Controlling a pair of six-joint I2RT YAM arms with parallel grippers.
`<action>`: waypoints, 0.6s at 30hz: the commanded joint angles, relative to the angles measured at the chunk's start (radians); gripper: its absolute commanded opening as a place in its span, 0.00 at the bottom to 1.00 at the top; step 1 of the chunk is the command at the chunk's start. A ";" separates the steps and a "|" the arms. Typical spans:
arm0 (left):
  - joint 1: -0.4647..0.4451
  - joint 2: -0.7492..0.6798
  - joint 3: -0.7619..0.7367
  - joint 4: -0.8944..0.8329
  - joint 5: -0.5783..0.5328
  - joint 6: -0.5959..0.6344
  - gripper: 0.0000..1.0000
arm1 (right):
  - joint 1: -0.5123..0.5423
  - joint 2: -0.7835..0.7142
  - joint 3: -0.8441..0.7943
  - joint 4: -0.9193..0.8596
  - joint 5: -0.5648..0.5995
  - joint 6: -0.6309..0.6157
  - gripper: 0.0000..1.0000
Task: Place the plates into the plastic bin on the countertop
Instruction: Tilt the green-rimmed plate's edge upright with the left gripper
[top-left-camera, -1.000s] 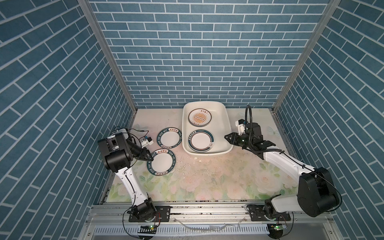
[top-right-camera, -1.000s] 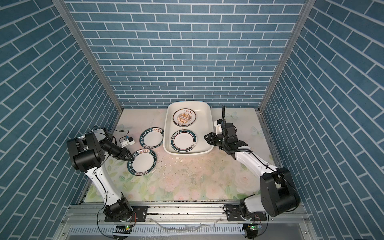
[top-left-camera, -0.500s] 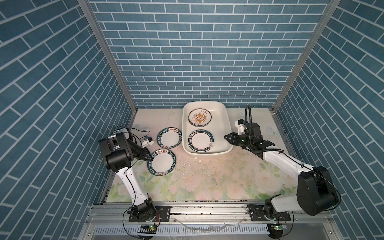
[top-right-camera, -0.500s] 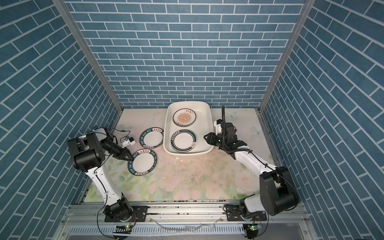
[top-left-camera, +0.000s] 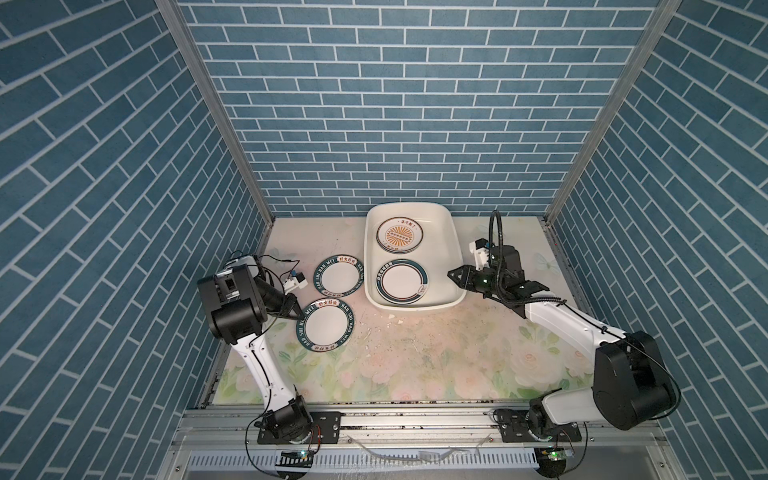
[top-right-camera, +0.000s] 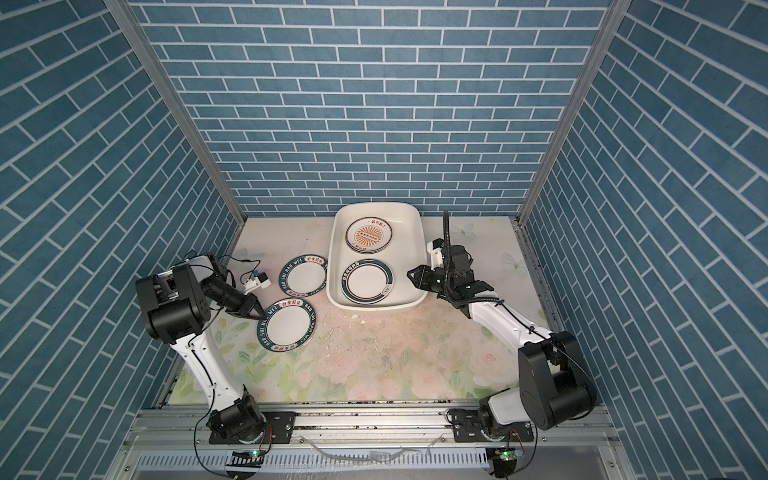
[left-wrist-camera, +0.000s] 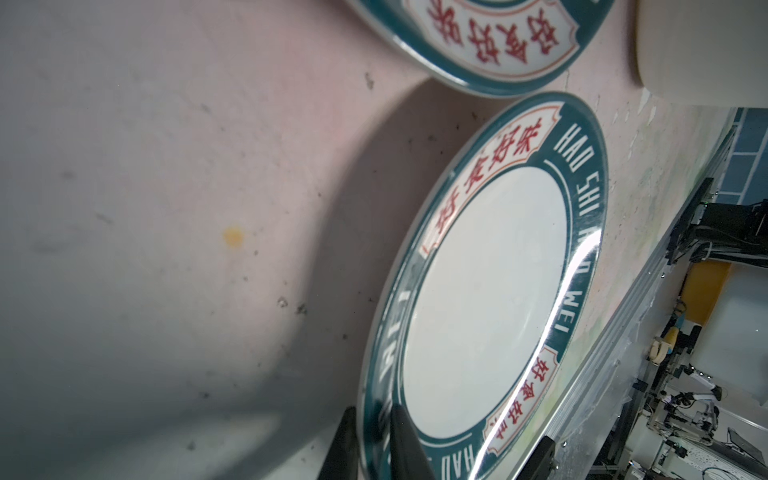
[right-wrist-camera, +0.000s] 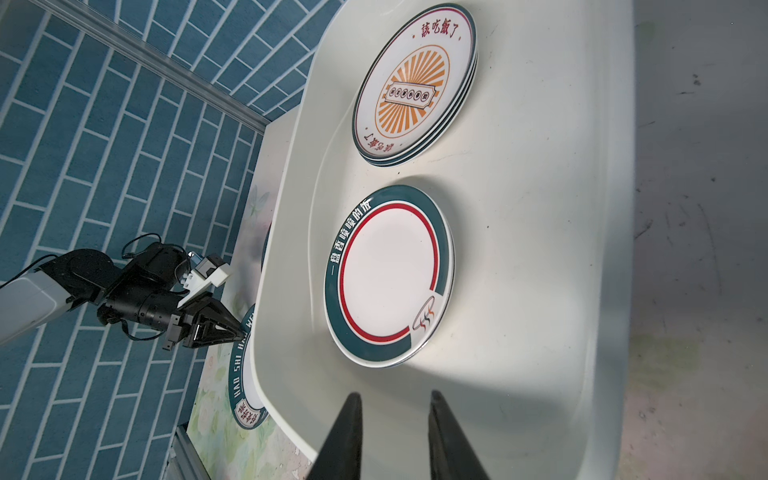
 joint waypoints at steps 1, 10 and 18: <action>-0.003 0.006 0.018 -0.034 0.022 0.012 0.16 | -0.002 0.007 0.009 0.016 -0.014 0.016 0.29; -0.004 0.005 0.019 -0.052 0.036 0.017 0.11 | 0.000 0.002 0.000 0.024 -0.016 0.023 0.29; -0.002 0.007 0.030 -0.073 0.057 0.019 0.00 | -0.002 0.007 -0.004 0.034 -0.019 0.030 0.29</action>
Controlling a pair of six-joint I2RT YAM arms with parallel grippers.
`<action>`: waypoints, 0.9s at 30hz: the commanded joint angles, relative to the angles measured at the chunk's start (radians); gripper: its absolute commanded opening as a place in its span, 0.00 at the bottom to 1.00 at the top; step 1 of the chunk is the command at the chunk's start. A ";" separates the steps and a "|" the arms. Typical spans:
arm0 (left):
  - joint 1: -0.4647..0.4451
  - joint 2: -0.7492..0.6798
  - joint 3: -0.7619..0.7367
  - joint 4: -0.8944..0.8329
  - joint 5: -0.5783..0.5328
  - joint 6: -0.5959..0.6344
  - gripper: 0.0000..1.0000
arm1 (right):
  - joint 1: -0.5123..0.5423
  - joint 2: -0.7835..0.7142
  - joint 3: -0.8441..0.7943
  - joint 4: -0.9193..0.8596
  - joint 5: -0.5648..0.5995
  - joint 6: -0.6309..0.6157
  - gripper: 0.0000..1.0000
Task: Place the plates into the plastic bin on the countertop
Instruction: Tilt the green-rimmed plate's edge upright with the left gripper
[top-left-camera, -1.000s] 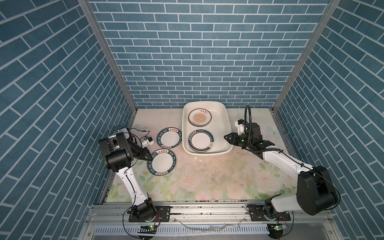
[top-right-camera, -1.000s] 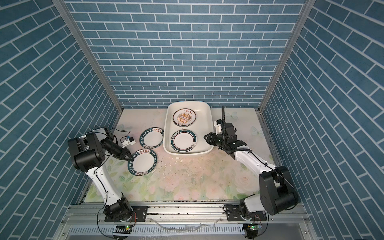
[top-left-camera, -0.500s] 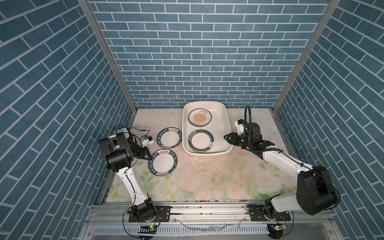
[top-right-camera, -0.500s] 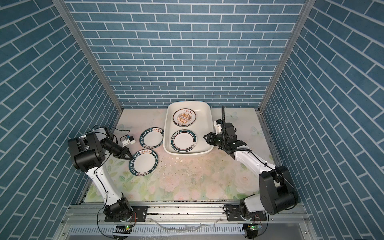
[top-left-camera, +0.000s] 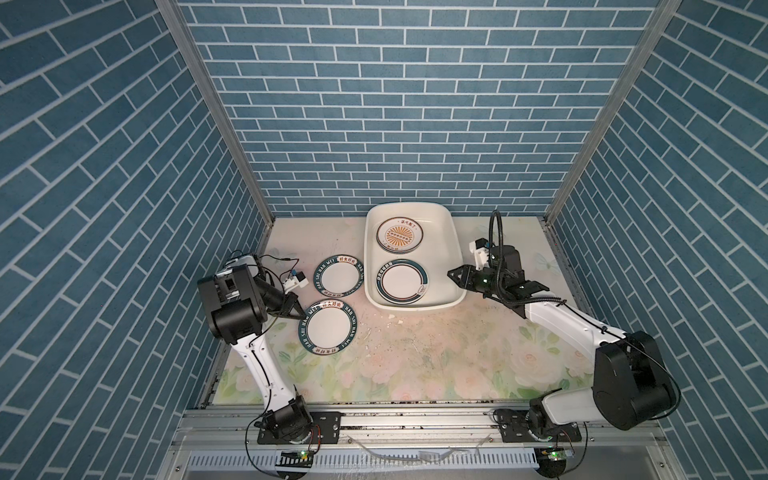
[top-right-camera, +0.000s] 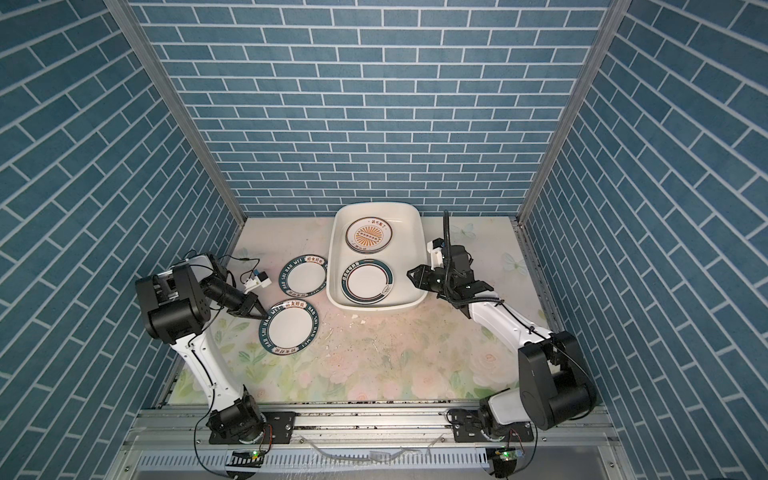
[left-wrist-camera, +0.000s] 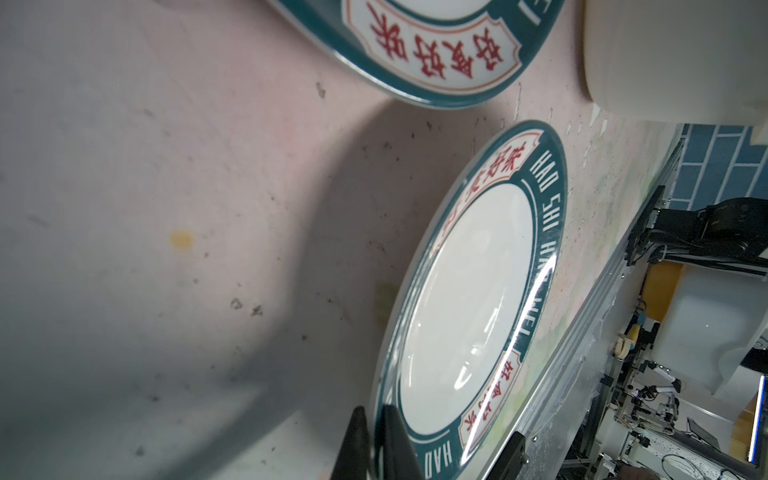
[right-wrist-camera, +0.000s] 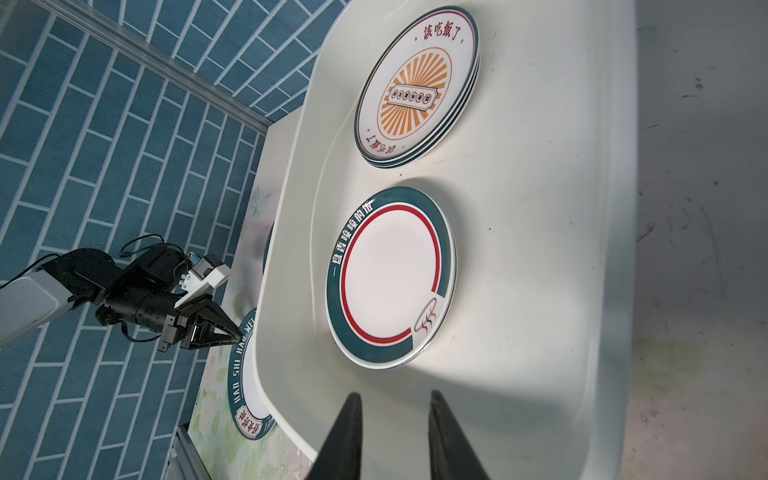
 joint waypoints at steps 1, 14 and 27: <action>-0.002 0.007 0.021 -0.021 0.009 0.020 0.00 | -0.002 0.007 -0.004 0.027 -0.015 0.031 0.29; 0.018 0.000 0.063 -0.072 0.061 0.033 0.00 | -0.003 0.001 0.000 0.029 -0.020 0.037 0.29; 0.038 0.034 0.087 -0.115 0.128 0.054 0.00 | 0.007 -0.024 0.007 0.048 -0.099 0.020 0.30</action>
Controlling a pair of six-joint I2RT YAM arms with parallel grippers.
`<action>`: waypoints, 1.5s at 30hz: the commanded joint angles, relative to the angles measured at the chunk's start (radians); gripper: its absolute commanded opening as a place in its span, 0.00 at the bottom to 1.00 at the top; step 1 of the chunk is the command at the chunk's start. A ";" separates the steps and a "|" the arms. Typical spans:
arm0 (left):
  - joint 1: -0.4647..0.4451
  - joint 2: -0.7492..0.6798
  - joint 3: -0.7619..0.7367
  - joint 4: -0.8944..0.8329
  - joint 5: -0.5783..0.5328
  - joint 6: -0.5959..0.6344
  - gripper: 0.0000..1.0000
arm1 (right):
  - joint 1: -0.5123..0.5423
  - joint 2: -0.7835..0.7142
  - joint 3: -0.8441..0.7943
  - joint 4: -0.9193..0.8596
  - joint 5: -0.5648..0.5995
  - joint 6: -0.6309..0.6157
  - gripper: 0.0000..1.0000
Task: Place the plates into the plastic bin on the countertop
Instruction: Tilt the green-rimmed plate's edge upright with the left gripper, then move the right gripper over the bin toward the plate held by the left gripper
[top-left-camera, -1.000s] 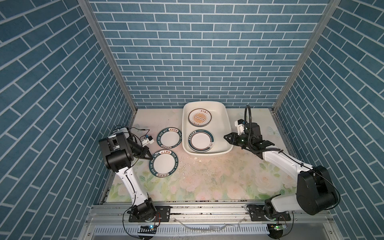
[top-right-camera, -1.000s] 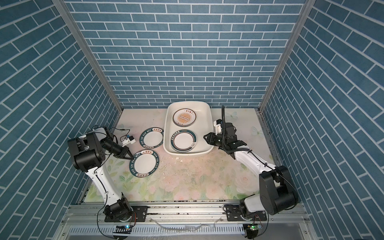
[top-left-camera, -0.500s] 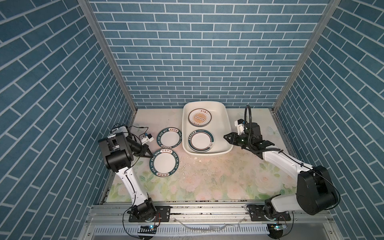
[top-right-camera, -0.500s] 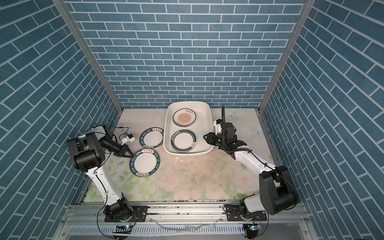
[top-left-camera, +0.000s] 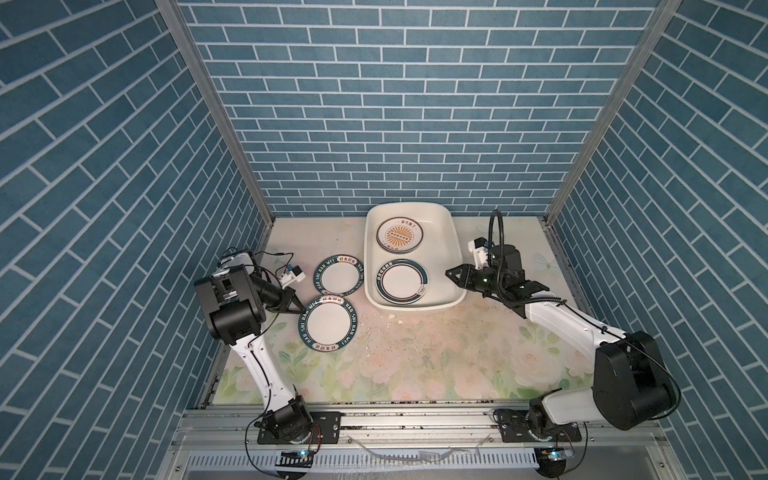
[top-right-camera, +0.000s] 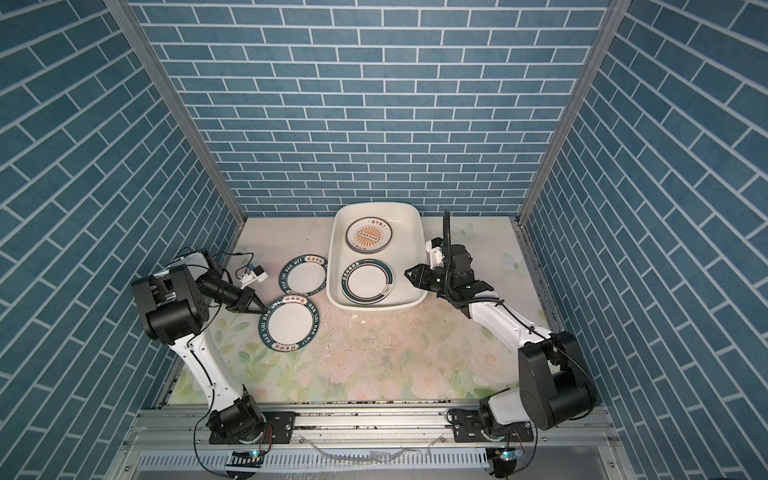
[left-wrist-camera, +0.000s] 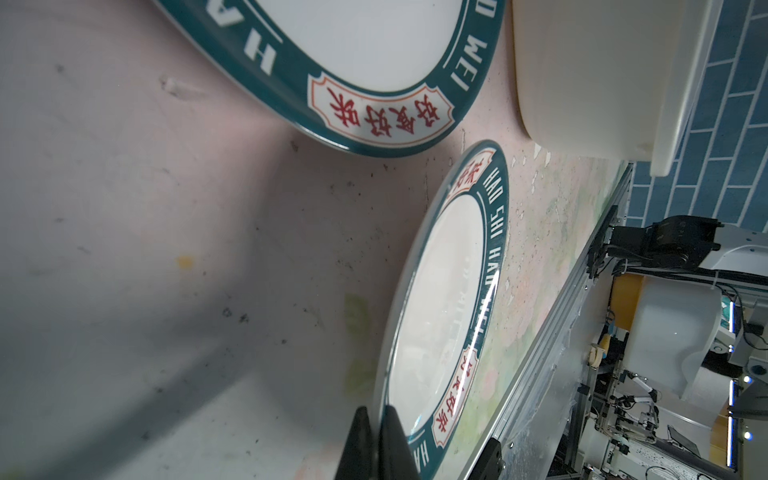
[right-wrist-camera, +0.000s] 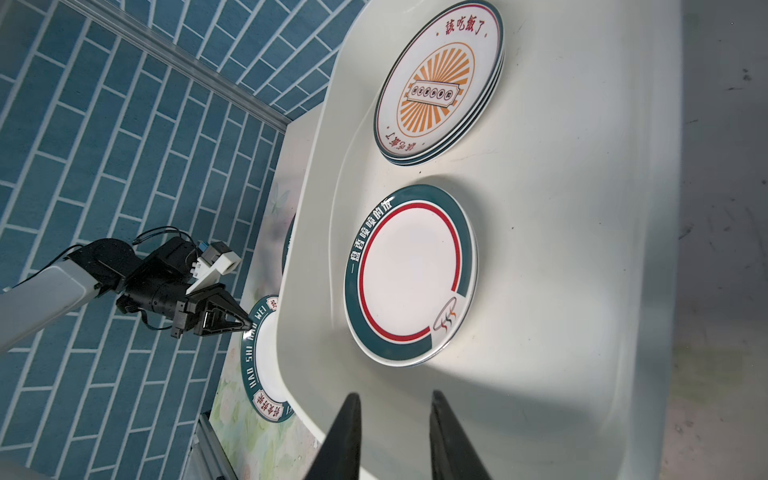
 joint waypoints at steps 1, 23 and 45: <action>0.014 0.035 0.039 -0.054 0.056 0.031 0.00 | 0.010 -0.025 0.011 0.021 -0.041 0.002 0.30; 0.022 0.058 0.058 -0.090 0.113 0.058 0.00 | 0.024 0.014 0.029 0.038 -0.053 0.013 0.30; 0.024 0.045 0.130 -0.199 0.178 0.105 0.00 | 0.129 0.112 0.186 -0.047 -0.135 -0.047 0.35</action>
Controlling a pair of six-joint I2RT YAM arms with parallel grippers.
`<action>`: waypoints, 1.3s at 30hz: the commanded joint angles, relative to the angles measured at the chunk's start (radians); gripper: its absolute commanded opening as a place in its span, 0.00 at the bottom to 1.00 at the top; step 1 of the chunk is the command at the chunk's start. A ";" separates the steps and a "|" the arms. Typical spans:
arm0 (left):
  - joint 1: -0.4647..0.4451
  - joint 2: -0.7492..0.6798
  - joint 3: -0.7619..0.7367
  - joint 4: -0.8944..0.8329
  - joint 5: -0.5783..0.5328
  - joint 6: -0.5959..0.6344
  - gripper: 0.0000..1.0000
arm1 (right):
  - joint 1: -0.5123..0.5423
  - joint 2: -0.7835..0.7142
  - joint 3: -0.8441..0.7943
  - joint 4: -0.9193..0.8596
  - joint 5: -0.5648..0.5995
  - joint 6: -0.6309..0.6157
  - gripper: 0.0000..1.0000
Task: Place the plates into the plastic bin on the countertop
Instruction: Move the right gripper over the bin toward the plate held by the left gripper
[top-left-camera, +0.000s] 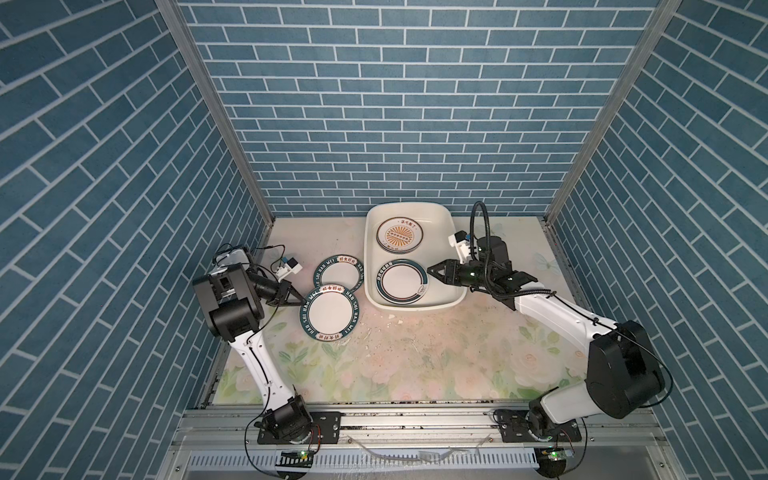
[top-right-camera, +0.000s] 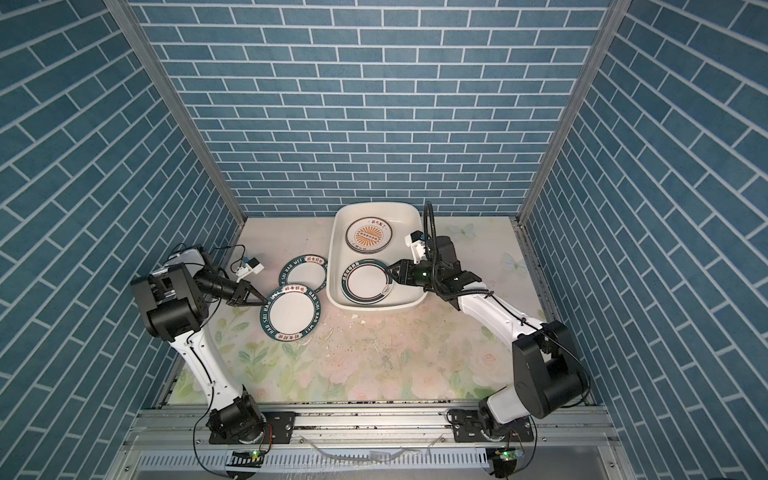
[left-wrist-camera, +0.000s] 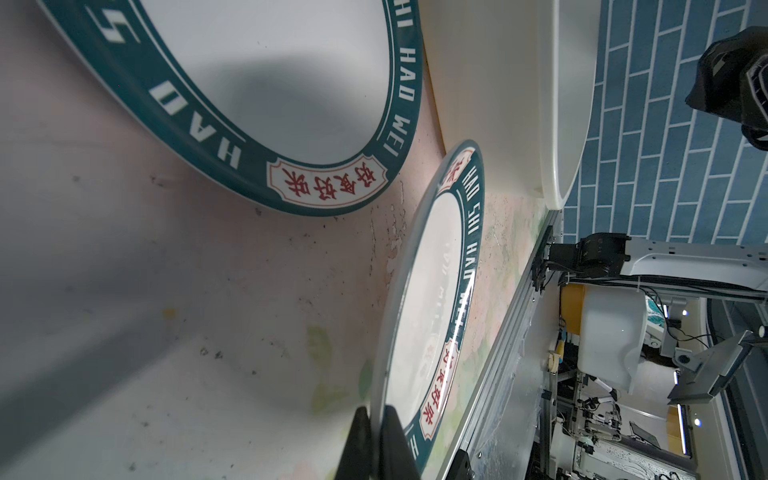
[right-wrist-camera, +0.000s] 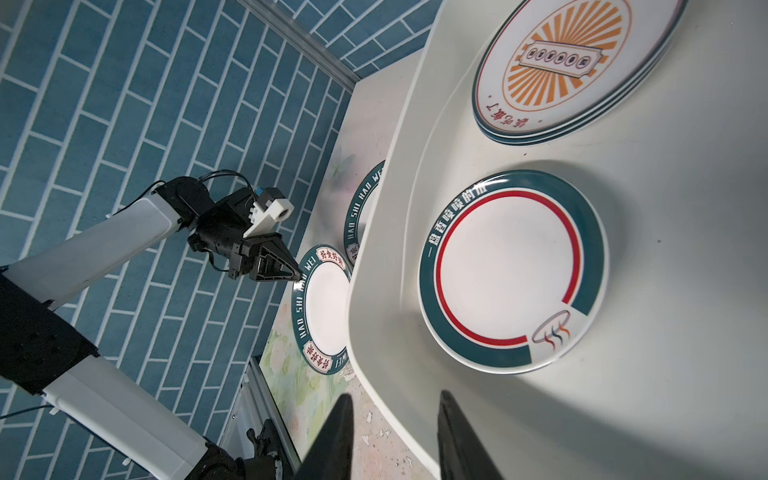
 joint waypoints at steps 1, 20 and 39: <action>0.005 -0.013 0.027 -0.068 0.050 0.022 0.00 | 0.031 0.039 0.043 -0.018 -0.030 -0.035 0.35; 0.004 -0.021 0.171 -0.192 0.112 0.042 0.00 | 0.164 0.215 0.202 0.016 -0.109 -0.001 0.37; 0.005 -0.038 0.225 -0.280 0.178 0.073 0.00 | 0.250 0.341 0.315 0.032 -0.044 0.003 0.39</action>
